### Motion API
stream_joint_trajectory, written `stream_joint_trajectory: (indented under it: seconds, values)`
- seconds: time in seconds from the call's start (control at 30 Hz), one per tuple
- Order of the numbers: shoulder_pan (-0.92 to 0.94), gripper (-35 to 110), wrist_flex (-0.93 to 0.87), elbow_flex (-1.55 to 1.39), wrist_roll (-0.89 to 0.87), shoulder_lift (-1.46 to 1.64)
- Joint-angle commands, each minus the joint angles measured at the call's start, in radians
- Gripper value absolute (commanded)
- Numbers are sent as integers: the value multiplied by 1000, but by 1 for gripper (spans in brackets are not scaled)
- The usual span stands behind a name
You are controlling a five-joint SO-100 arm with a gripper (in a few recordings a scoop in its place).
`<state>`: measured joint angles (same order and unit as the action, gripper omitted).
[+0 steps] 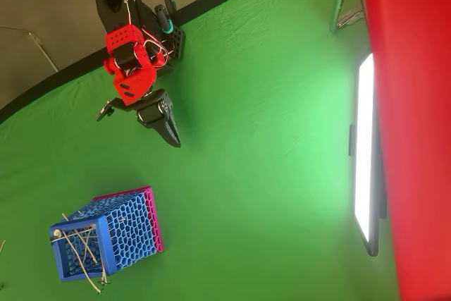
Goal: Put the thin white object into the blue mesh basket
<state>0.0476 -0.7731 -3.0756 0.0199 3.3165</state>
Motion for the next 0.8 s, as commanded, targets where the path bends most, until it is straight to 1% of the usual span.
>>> stream_joint_trajectory:
  seconds: [0.0, 0.17, 0.77]
  values:
    - [-3, 1, -37, -8, 12, 8]
    - [-3, 1, -77, -8, 23, 8]
    - [-3, 1, -89, -8, 34, 9]
